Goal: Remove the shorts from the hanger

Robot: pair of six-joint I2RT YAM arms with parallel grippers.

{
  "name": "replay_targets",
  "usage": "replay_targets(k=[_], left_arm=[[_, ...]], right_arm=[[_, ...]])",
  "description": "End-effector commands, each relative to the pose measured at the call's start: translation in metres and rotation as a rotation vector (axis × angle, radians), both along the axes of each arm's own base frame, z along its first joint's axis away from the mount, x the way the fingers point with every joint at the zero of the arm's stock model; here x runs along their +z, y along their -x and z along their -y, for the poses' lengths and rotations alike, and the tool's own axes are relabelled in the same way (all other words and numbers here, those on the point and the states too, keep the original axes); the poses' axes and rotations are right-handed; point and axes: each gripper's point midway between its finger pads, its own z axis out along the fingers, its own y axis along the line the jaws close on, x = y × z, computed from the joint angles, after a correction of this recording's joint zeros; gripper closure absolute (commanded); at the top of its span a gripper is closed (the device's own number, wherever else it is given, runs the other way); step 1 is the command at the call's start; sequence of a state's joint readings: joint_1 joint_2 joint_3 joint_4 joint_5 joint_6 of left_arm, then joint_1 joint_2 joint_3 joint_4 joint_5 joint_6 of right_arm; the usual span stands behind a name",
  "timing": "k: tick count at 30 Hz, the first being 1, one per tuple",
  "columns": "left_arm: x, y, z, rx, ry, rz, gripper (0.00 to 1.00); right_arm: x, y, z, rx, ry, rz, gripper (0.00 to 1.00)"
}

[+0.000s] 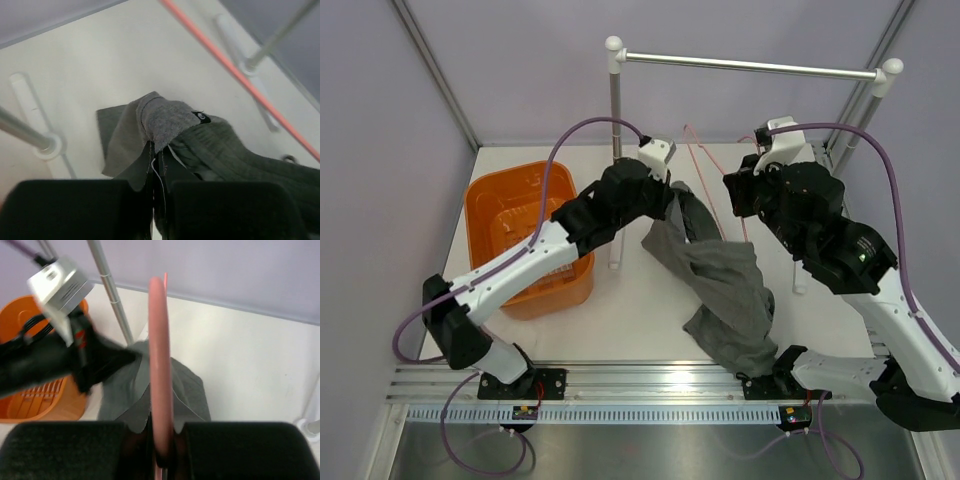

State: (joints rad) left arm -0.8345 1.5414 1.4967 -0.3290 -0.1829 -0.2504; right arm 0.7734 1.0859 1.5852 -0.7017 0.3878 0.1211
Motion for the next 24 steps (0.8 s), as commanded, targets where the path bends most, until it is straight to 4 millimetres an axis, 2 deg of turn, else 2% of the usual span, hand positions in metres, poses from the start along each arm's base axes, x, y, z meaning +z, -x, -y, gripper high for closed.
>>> replay_targets(k=[1, 2, 3, 4, 5, 6, 8, 11, 13, 14, 15, 17, 18, 19, 20, 21, 23, 24], left_arm=[[0.09, 0.064, 0.014, -0.257, 0.155, 0.196, 1.0], [0.095, 0.081, 0.02, -0.329, 0.167, 0.209, 1.0], [0.099, 0.096, 0.023, -0.406, 0.168, 0.23, 1.0], [0.099, 0.105, 0.022, -0.441, 0.164, 0.235, 1.0], [0.107, 0.12, 0.021, -0.489, 0.172, 0.252, 1.0], [0.105, 0.129, 0.019, -0.528, 0.152, 0.254, 1.0], [0.114, 0.138, 0.012, -0.532, 0.153, 0.273, 1.0], [0.127, 0.128, -0.006, -0.428, 0.149, 0.301, 1.0], [0.141, 0.114, -0.025, -0.301, 0.139, 0.334, 1.0], [0.162, 0.109, -0.035, -0.241, 0.156, 0.368, 1.0], [0.172, 0.098, -0.051, -0.147, 0.132, 0.39, 1.0], [0.198, 0.088, -0.067, -0.05, 0.13, 0.427, 1.0], [0.236, 0.087, -0.09, 0.026, 0.141, 0.499, 1.0], [0.253, 0.086, -0.098, 0.06, 0.147, 0.532, 1.0], [0.273, 0.086, -0.115, 0.116, 0.145, 0.585, 1.0], [0.308, 0.092, -0.133, 0.162, 0.213, 0.654, 1.0], [0.344, 0.101, -0.164, 0.234, 0.226, 0.773, 1.0], [0.37, 0.106, -0.185, 0.311, 0.292, 0.838, 1.0]], right_arm=[[0.029, -0.018, 0.008, -0.104, -0.021, 0.113, 1.0], [0.036, -0.022, 0.008, -0.118, -0.029, 0.138, 1.0], [0.034, -0.03, 0.005, -0.13, 0.007, 0.144, 1.0], [0.035, -0.037, 0.009, -0.178, 0.017, 0.154, 1.0], [0.044, -0.041, 0.011, -0.198, 0.027, 0.179, 1.0], [0.041, -0.05, 0.006, -0.209, 0.055, 0.175, 1.0], [0.05, -0.057, 0.006, -0.234, 0.05, 0.186, 1.0], [0.067, -0.057, 0.009, -0.249, 0.009, 0.208, 1.0], [0.076, -0.054, 0.011, -0.25, -0.007, 0.218, 1.0], [0.082, -0.051, 0.014, -0.249, -0.014, 0.221, 1.0], [0.083, -0.05, 0.015, -0.25, -0.01, 0.216, 1.0], [0.086, -0.046, 0.017, -0.243, -0.007, 0.207, 1.0], [0.087, -0.043, 0.02, -0.239, -0.013, 0.208, 1.0], [0.087, -0.04, 0.023, -0.244, -0.014, 0.208, 1.0], [0.087, -0.036, 0.027, -0.246, -0.016, 0.208, 1.0], [0.086, -0.034, 0.029, -0.247, -0.017, 0.207, 1.0], [0.083, -0.031, 0.034, -0.256, -0.006, 0.201, 1.0], [0.084, -0.027, 0.038, -0.256, -0.01, 0.202, 1.0]])
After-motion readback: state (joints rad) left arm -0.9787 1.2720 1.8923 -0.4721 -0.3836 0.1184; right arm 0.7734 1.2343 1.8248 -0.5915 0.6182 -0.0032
